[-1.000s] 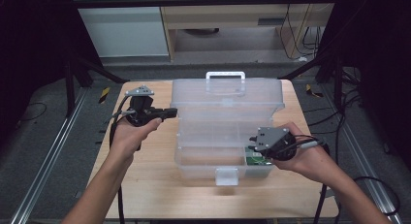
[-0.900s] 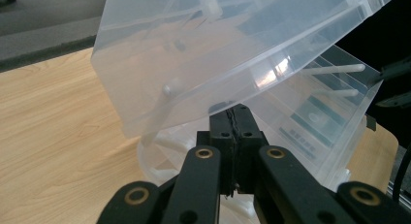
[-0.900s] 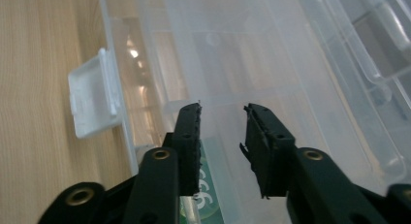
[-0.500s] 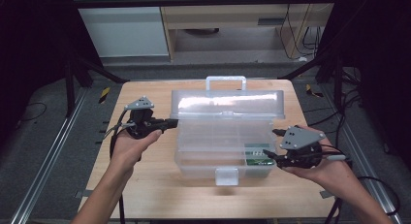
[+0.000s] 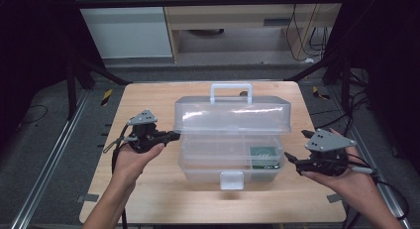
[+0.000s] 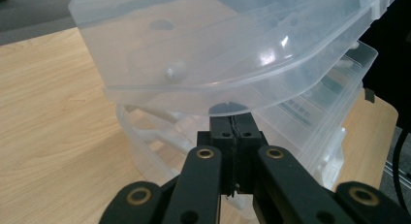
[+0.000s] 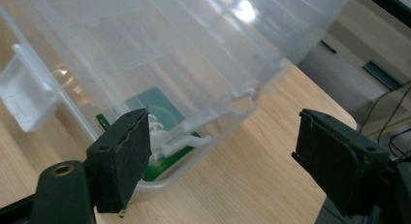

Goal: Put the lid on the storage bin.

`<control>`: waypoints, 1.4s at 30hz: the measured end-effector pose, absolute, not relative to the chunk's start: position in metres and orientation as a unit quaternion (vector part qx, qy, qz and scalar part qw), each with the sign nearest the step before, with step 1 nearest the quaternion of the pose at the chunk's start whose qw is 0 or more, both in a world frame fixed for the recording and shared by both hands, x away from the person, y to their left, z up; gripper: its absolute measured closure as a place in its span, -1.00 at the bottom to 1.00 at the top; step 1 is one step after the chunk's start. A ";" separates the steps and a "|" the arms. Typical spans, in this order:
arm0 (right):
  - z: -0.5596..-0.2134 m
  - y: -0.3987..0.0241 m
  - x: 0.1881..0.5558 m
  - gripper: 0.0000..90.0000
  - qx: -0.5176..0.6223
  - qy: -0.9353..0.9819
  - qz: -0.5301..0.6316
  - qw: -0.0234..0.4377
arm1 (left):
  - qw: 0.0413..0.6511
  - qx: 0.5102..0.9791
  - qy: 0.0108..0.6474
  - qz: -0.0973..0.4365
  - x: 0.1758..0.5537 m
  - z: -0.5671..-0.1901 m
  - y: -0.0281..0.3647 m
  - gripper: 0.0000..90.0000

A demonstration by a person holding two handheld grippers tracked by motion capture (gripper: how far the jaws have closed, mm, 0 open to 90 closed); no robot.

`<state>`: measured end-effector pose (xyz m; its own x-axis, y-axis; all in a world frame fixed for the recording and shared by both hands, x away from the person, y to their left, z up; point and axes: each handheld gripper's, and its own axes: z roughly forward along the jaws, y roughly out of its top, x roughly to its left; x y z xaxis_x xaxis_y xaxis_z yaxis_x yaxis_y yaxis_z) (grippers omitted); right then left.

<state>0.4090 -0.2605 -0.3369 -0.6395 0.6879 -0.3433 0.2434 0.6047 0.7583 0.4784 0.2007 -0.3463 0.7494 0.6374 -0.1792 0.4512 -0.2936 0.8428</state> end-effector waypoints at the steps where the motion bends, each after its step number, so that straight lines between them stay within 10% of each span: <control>1: -0.337 -0.260 0.409 -0.54 0.278 0.836 0.347 0.321 | 0.487 0.798 0.342 0.095 0.478 -0.347 0.201 1.00; 42: -0.371 -0.293 0.417 -0.52 0.340 0.820 0.325 0.327 | 0.470 0.809 0.341 0.092 0.458 -0.382 0.208 1.00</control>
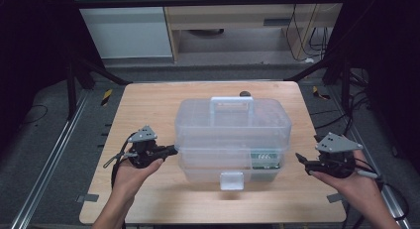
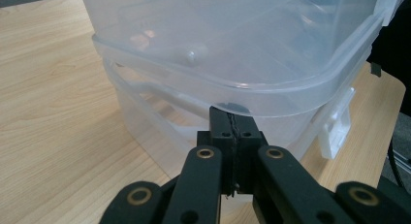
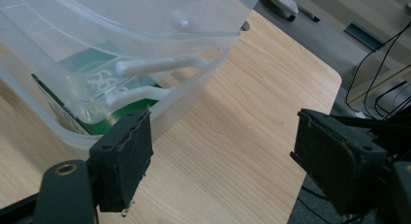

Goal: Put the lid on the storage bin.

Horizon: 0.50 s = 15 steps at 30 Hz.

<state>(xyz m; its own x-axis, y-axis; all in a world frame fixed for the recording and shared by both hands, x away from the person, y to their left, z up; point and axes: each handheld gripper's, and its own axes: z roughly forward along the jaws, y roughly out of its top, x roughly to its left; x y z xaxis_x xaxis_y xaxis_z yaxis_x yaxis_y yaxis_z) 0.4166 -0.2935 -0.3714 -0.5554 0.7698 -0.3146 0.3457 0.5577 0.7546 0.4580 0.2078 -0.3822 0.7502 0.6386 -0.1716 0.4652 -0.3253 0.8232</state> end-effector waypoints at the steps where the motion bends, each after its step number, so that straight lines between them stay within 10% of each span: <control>1: -0.371 -0.293 0.417 -0.52 0.340 0.820 0.325 0.327 | 0.470 0.809 0.341 0.092 0.458 -0.382 0.208 1.00; 15: -0.383 -0.302 0.433 -0.32 0.383 0.795 0.324 0.341 | 0.398 0.811 0.390 0.179 0.481 -0.392 0.252 0.97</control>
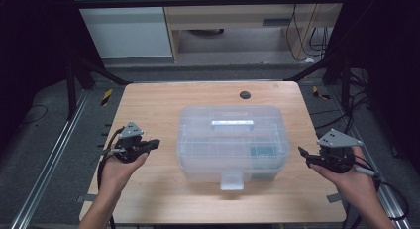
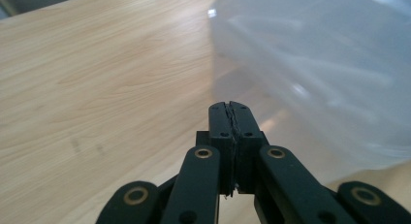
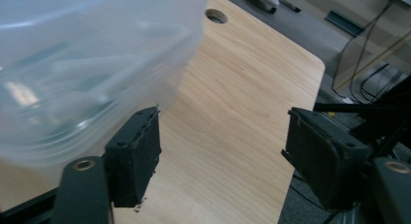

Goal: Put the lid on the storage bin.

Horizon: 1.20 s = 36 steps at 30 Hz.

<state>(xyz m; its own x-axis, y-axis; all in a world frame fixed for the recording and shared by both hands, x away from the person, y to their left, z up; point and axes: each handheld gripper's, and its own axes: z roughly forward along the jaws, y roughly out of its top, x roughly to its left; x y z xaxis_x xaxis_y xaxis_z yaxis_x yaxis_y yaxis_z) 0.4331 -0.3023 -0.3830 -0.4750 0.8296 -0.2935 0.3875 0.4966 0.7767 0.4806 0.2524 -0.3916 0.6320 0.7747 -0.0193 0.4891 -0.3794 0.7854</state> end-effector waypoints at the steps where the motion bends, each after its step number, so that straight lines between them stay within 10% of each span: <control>1: -0.387 -0.305 0.443 -0.24 0.392 0.789 0.324 0.345 | 0.395 0.810 0.394 0.183 0.484 -0.394 0.255 0.97; 21: -0.457 -0.314 0.545 -0.26 0.496 0.743 0.325 0.311 | 0.357 0.784 0.460 0.215 0.553 -0.453 0.272 0.99; 27: -0.480 -0.315 0.555 -0.37 0.526 0.730 0.316 0.300 | 0.337 0.771 0.483 0.242 0.565 -0.475 0.277 -0.13; 36: -0.498 -0.317 0.559 -0.43 0.553 0.718 0.318 0.280 | 0.329 0.770 0.490 0.242 0.567 -0.488 0.277 -0.44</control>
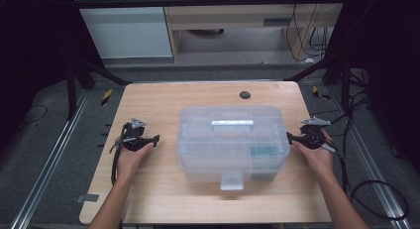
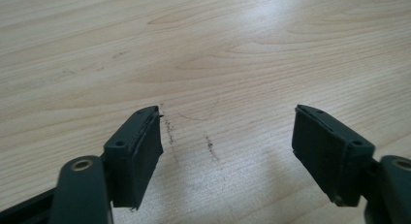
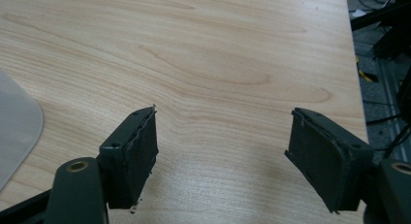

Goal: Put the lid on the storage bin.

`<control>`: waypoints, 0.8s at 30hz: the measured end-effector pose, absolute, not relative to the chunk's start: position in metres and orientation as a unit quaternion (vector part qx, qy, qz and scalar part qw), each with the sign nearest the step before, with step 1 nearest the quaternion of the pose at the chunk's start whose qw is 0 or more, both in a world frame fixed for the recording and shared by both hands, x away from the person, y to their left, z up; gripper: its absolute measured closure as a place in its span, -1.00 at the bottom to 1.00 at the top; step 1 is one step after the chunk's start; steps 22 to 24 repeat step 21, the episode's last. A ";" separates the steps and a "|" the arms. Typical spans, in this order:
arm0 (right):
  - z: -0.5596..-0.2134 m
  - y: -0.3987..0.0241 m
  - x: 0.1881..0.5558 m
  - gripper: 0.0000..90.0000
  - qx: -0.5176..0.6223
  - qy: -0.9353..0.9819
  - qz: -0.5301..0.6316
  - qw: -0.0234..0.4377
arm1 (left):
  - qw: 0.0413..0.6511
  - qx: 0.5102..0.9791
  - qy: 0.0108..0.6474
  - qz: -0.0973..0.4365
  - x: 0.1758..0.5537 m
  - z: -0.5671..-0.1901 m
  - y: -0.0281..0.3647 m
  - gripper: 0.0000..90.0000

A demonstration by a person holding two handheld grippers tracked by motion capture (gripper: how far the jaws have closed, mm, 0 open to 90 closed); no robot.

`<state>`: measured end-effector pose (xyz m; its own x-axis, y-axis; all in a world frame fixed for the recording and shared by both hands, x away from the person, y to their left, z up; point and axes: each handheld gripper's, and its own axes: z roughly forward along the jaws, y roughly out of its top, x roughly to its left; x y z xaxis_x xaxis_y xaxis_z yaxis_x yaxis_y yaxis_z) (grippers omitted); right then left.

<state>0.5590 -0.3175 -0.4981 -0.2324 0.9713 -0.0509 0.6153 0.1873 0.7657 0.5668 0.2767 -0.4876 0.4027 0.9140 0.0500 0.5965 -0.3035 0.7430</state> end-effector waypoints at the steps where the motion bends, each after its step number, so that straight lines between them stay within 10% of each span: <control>1: -0.500 -0.317 0.559 -0.44 0.557 0.715 0.320 0.277 | 0.334 0.769 0.492 0.237 0.568 -0.490 0.276 -0.45; 24: -0.512 -0.306 0.559 -0.99 0.582 0.711 0.307 0.247 | 0.314 0.766 0.514 0.226 0.572 -0.507 0.270 -1.00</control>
